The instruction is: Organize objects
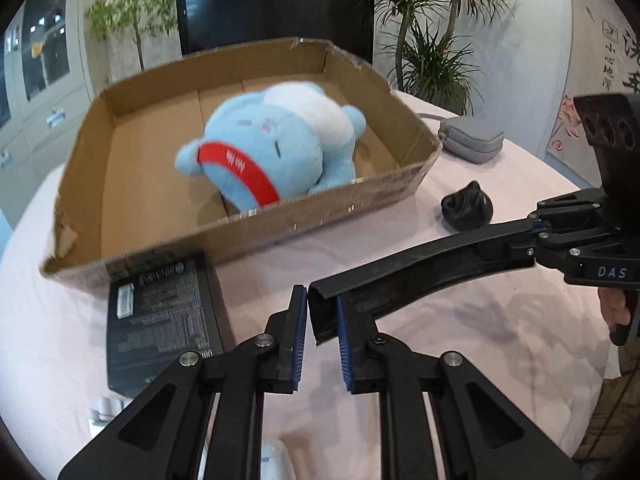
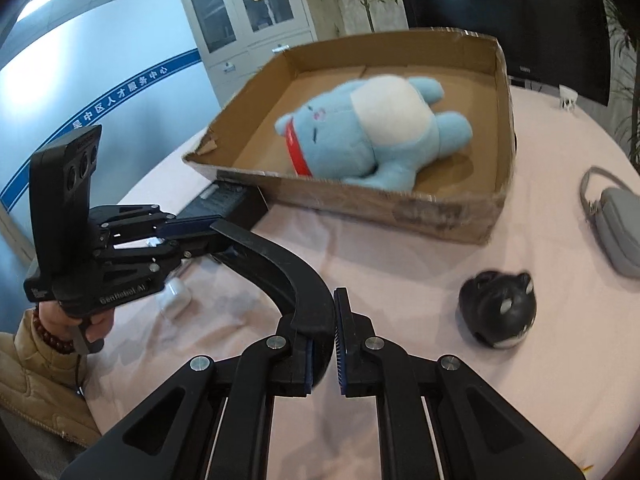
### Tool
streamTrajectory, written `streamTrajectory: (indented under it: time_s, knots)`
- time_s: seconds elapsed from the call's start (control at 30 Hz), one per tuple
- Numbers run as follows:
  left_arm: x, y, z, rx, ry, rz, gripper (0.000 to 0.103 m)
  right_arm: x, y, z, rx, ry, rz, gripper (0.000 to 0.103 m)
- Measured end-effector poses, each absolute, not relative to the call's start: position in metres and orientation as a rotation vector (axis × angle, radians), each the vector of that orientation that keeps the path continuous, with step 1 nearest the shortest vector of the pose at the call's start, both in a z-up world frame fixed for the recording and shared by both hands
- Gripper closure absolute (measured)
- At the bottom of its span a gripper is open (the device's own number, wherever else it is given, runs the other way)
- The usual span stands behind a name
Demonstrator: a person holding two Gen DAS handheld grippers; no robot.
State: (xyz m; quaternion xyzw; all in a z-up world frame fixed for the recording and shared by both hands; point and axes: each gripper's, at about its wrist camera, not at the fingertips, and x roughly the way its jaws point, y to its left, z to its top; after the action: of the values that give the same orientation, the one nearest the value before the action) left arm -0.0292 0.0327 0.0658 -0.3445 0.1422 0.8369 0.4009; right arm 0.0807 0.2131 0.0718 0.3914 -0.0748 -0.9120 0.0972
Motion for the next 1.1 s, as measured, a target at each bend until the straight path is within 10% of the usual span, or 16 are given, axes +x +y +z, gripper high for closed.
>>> streamTrajectory:
  time_s: [0.4, 0.53, 0.63, 0.77, 1.1]
  knots:
    - [-0.038, 0.033, 0.036, -1.008, 0.361, 2.017, 0.091, 0.081, 0.232, 0.037, 1.282, -0.288, -2.674, 0.097]
    - [-0.040, 0.040, 0.029, -1.026, 0.428, 2.024, 0.044, 0.079, 0.235, 0.031, 1.286, -0.282, -2.665, 0.097]
    - [-0.037, 0.049, 0.033, -0.992, 0.465, 1.972, 0.039, 0.078, 0.235, 0.027, 1.277, -0.270, -2.670, 0.097]
    - [-0.034, 0.063, 0.029, -1.011, 0.495, 1.899, 0.093, 0.079, 0.240, 0.025, 1.239, -0.314, -2.659, 0.097]
    - [-0.039, 0.062, 0.025, -1.027, 0.464, 1.910, 0.099, 0.089, 0.245, 0.026, 1.220, -0.354, -2.665, 0.094]
